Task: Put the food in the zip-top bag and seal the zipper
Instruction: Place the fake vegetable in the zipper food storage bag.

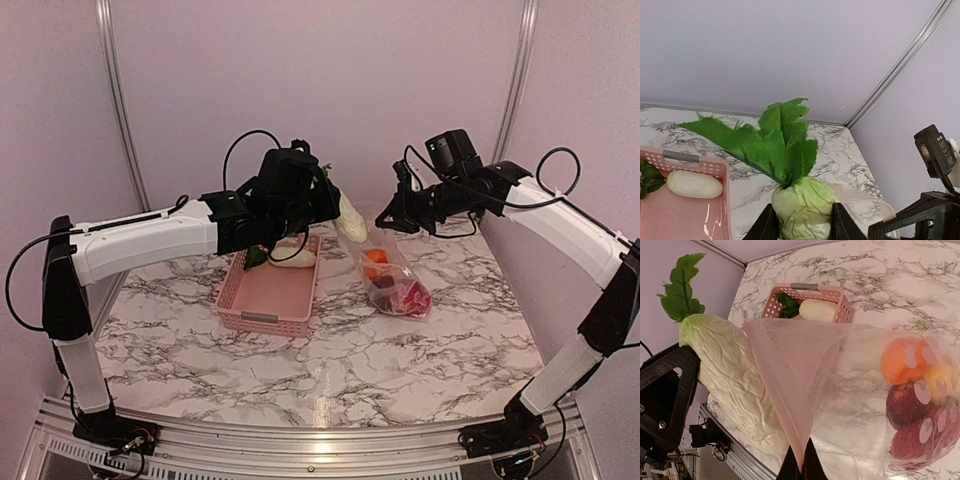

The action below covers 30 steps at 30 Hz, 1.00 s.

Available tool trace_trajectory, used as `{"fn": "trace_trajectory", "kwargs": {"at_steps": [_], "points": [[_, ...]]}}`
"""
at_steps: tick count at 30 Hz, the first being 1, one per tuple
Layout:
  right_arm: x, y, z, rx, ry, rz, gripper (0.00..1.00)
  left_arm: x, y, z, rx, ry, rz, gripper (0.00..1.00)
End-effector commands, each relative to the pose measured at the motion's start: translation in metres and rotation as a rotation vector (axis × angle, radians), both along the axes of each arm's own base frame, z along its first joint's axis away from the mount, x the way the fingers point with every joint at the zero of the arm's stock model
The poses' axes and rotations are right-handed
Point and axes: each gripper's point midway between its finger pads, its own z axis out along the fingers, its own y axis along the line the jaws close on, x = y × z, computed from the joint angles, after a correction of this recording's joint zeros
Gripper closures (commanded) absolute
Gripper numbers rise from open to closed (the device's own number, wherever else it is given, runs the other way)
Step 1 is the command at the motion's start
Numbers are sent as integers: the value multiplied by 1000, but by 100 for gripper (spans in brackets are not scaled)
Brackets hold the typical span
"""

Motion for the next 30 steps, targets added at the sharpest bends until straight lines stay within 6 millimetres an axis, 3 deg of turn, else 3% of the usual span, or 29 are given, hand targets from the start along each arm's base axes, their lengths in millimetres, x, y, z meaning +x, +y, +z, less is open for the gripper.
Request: {"fn": "trace_trajectory", "kwargs": {"at_steps": [1,6,11,20,24,26,30], "points": [[14,6,13,37,-54,-17,100,4,0,-53,32,131,84,81],[19,7,8,38,-62,-24,100,4,-2,-68,60,158,114,81],[22,11,7,42,-66,-12,100,-8,-31,-72,30,187,20,82],[18,13,14,52,-67,8,100,3,-19,-26,-11,96,118,86],[20,13,32,79,-86,-5,100,9,-22,-43,-2,117,146,87],[22,16,43,109,-95,-11,100,12,-28,-62,-20,164,138,91],[21,21,37,127,-71,0,100,19,-33,-68,-20,158,139,95]]}}
